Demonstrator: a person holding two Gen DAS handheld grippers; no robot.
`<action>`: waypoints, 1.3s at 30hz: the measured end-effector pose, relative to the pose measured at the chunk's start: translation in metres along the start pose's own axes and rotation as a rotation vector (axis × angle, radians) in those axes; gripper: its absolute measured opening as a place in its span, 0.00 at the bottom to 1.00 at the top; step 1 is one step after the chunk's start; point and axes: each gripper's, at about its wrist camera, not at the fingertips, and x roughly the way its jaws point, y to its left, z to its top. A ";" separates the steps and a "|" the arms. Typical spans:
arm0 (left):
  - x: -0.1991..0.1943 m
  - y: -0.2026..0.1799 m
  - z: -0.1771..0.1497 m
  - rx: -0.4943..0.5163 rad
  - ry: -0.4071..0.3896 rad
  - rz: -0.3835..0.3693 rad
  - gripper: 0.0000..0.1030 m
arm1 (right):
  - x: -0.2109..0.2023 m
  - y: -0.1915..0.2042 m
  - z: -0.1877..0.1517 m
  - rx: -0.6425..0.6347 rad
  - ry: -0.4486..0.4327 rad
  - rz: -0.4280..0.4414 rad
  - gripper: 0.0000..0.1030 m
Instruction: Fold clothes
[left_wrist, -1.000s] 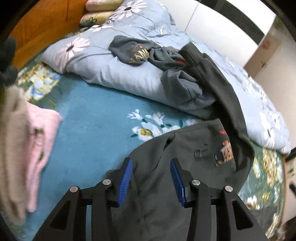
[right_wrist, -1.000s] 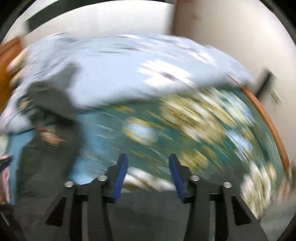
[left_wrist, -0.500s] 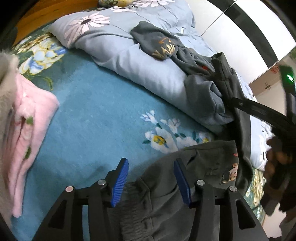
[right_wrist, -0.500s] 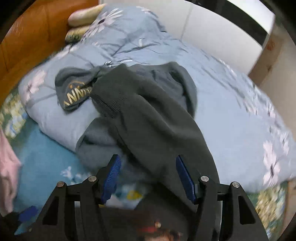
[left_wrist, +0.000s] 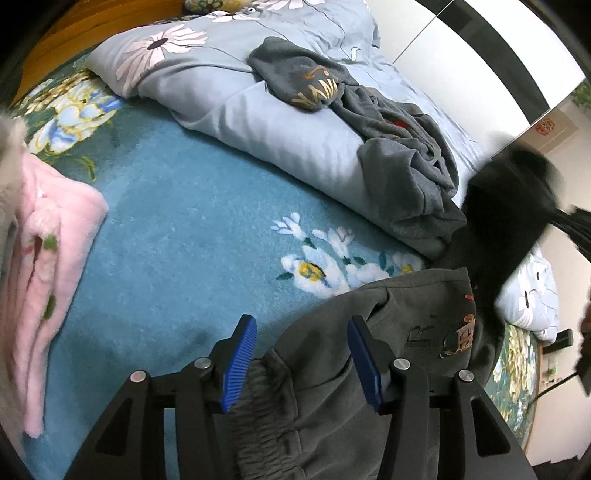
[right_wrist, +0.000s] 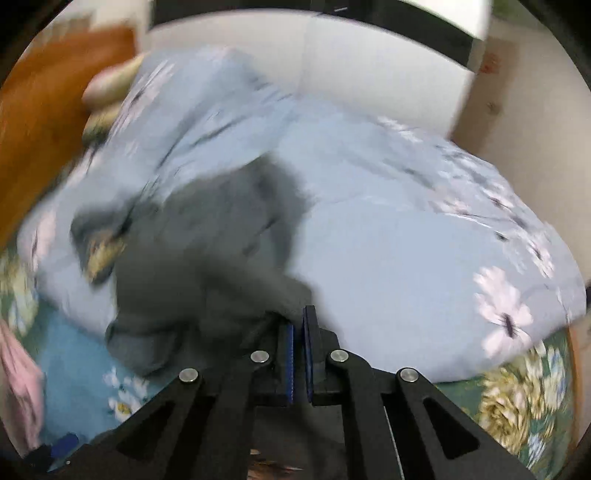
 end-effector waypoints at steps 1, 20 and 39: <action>0.000 0.000 0.000 0.002 -0.001 0.002 0.54 | -0.011 -0.026 0.003 0.053 -0.024 -0.011 0.04; 0.020 0.016 -0.002 -0.031 0.095 0.062 0.54 | 0.011 -0.318 -0.188 0.883 0.156 -0.194 0.04; 0.008 0.033 -0.008 -0.109 0.302 -0.192 0.54 | 0.003 -0.299 -0.168 0.731 0.198 -0.224 0.04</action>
